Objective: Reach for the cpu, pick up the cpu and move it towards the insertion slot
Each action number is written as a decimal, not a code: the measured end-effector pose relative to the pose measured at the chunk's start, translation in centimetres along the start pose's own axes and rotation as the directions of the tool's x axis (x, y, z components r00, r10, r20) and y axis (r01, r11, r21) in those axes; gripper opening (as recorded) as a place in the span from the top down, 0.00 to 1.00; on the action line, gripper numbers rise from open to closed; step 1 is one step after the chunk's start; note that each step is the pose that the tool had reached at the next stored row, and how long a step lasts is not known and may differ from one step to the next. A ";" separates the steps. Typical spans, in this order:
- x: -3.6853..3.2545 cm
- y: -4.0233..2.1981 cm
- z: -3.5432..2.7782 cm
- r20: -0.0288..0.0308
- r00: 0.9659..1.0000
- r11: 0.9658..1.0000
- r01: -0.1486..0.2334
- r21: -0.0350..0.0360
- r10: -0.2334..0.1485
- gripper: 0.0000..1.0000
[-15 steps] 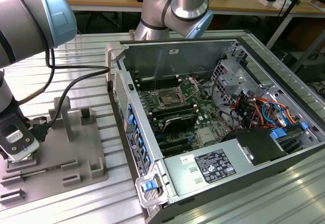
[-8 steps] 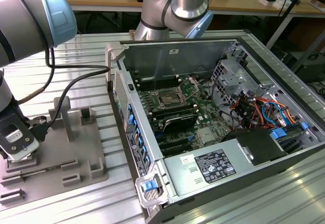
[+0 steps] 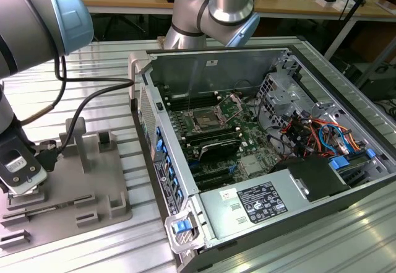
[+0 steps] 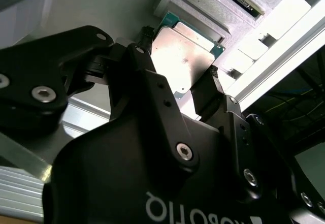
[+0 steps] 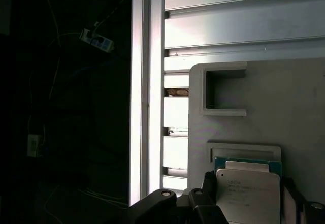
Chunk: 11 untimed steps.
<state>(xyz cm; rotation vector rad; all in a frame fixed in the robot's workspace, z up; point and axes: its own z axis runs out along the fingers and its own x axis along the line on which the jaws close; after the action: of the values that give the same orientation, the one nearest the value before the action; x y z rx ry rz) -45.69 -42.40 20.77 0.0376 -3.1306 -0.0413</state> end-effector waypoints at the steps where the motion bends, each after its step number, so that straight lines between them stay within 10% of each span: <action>1: 0.00 0.00 -0.05 0.000 1.000 1.000 0.000 0.000 0.000 0.45; 11: 0.01 0.01 -0.58 0.000 1.000 1.000 0.000 0.000 0.000 0.45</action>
<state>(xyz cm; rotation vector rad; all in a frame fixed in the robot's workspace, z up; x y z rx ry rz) -45.69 -42.41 21.34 0.0376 -3.1307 -0.0415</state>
